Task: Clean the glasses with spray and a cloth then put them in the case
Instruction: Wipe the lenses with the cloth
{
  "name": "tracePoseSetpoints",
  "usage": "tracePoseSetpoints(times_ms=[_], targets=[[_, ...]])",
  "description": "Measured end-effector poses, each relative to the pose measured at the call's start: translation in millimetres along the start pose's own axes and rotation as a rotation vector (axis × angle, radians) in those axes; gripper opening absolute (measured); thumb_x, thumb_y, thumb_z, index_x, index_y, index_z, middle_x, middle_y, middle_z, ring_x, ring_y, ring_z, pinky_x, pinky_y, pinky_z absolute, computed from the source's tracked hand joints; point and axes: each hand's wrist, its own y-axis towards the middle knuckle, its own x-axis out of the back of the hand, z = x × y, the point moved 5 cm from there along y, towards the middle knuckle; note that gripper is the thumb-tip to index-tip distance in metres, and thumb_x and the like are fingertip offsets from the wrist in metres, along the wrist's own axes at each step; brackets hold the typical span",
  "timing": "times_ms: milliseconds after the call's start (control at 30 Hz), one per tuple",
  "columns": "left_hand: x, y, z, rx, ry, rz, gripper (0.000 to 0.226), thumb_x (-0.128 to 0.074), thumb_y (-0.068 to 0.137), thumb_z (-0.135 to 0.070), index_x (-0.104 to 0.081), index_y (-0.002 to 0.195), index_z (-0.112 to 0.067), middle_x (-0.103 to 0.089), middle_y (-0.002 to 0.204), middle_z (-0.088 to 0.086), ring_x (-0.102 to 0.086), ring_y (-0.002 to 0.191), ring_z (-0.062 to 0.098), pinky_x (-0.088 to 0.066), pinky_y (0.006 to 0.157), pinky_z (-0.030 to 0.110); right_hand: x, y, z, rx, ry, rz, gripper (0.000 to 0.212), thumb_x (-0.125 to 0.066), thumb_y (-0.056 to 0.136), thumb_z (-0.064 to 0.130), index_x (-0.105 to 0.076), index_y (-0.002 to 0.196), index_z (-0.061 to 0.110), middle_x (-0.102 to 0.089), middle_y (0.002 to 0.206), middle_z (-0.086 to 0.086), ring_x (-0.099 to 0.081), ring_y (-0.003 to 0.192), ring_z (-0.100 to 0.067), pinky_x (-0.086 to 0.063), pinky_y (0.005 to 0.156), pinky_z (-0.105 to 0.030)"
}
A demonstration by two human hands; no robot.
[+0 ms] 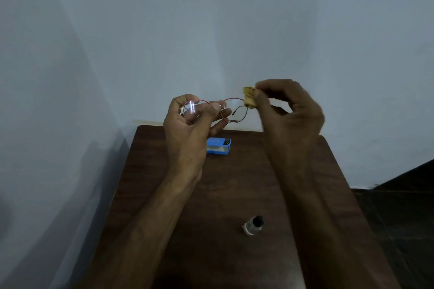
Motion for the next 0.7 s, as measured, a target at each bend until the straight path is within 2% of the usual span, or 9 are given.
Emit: tracePoseSetpoints(times_ms=[67, 133, 233, 367, 467, 567, 700], targets=[[-4, -4, 0, -0.021, 0.007, -0.005, 0.025, -0.071, 0.095, 0.002, -0.055, 0.113, 0.001, -0.08, 0.093, 0.004, -0.082, 0.086, 0.025, -0.066, 0.072, 0.033, -12, -11, 12, 0.194, -0.194, -0.015, 0.006, -0.074, 0.098, 0.007, -0.079, 0.102, 0.006, -0.074, 0.102, -0.005, -0.073, 0.093, -0.02, -0.063, 0.079, -0.035], [-6, -7, -2, -0.042, 0.019, -0.034, 0.029, -0.074, 0.093, 0.002, -0.055, 0.115, 0.007, -0.075, 0.079, -0.007, -0.08, 0.078, 0.015, -0.064, 0.067, 0.029, -23, -24, 16, 0.297, -0.323, 0.007, 0.01, -0.074, 0.098, 0.009, -0.079, 0.106, 0.006, -0.073, 0.11, -0.006, -0.069, 0.099, -0.025, -0.06, 0.083, -0.037], [-4, -8, -7, -0.065, 0.036, -0.1, 0.03, -0.078, 0.091, 0.001, -0.057, 0.113, 0.005, -0.071, 0.082, -0.002, -0.077, 0.076, 0.013, -0.061, 0.062, 0.028, -29, -46, 20, 0.374, -0.398, 0.089, 0.012, -0.077, 0.095, 0.004, -0.078, 0.106, 0.005, -0.074, 0.113, -0.008, -0.068, 0.101, -0.027, -0.056, 0.085, -0.035], [-7, -13, -10, -0.077, 0.008, -0.088, 0.027, -0.076, 0.092, 0.002, -0.056, 0.109, -0.001, -0.072, 0.084, 0.0, -0.081, 0.083, 0.024, -0.067, 0.073, 0.042, -14, -34, 17, 0.349, -0.417, -0.011, 0.01, -0.074, 0.096, 0.003, -0.078, 0.104, 0.007, -0.074, 0.107, -0.005, -0.068, 0.096, -0.026, -0.057, 0.081, -0.039], [-9, -16, -8, -0.07, 0.041, -0.121, 0.029, -0.078, 0.091, -0.002, -0.057, 0.111, 0.0, -0.068, 0.09, 0.005, -0.078, 0.083, 0.019, -0.064, 0.066, 0.033, -20, -21, 23, 0.333, -0.334, 0.029, 0.012, -0.074, 0.095, 0.005, -0.078, 0.107, 0.006, -0.073, 0.111, -0.006, -0.068, 0.1, -0.025, -0.057, 0.082, -0.039], [-8, -12, -8, -0.084, 0.043, -0.161, 0.027, -0.08, 0.09, -0.005, -0.06, 0.107, -0.009, -0.069, 0.092, 0.005, -0.074, 0.085, 0.024, -0.06, 0.063, 0.032, -28, -43, 26, 0.359, -0.329, 0.133, 0.01, -0.075, 0.095, 0.003, -0.077, 0.104, 0.006, -0.071, 0.111, -0.007, -0.067, 0.099, -0.026, -0.057, 0.08, -0.04], [-14, -16, -9, -0.071, -0.048, -0.114, 0.03, -0.073, 0.093, 0.007, -0.053, 0.115, 0.008, -0.07, 0.074, -0.006, -0.077, 0.073, 0.015, -0.066, 0.071, 0.037, -10, -28, 13, 0.278, -0.286, -0.025, 0.005, -0.073, 0.097, 0.004, -0.076, 0.102, 0.004, -0.068, 0.109, -0.006, -0.068, 0.099, -0.026, -0.061, 0.08, -0.041]])
